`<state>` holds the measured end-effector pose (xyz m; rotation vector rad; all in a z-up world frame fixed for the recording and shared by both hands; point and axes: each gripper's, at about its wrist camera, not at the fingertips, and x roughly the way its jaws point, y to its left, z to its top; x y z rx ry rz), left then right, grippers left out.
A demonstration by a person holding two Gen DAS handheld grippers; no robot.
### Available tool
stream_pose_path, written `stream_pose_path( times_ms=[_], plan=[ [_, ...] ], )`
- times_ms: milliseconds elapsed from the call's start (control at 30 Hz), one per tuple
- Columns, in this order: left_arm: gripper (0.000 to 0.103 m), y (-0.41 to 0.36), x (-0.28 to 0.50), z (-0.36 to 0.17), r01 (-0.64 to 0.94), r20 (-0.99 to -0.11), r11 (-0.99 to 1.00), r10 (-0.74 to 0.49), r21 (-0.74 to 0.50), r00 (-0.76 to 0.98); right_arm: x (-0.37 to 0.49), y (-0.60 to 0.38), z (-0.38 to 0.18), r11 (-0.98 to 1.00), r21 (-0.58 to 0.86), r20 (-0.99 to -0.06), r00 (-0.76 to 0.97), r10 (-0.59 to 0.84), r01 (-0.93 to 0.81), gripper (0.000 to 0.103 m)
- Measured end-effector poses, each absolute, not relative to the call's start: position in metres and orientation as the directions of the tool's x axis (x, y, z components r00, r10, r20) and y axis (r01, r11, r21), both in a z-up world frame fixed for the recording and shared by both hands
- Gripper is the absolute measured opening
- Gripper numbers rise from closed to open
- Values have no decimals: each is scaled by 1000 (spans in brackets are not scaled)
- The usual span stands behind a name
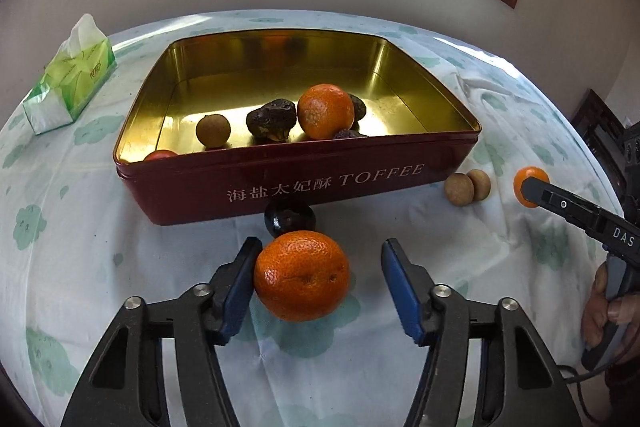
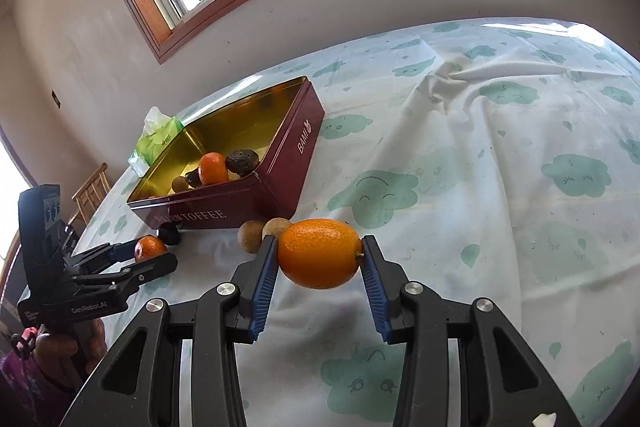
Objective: Organize fruits
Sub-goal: 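Grasp a tangerine with the left gripper while the right holds the orange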
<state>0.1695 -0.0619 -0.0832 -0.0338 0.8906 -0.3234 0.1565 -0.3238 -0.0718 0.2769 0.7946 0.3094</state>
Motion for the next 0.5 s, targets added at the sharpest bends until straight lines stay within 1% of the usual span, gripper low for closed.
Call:
stream_pose_path(
  times_ms=[67,300,400,500],
  plan=[
    [43,-57,170,-84,249,-755,950,-301,-187,583,159,-325,-76,918,366,-670,641,374,-153,39],
    [42,-49,152,-77,219,-724,939,-344,-265,598,162,-325,-80,916,375,-686,622,379,-144,39],
    [42,-50,143,-71,217,-711,941,-339,-261,616,162,-325,-80,917,373,-689,620,377,-143,39],
    [42,-53,137,-63,222,-703,948,-318,-228,636,162,-324,-80,920,365,-692,620,370,-143,39]
  ],
)
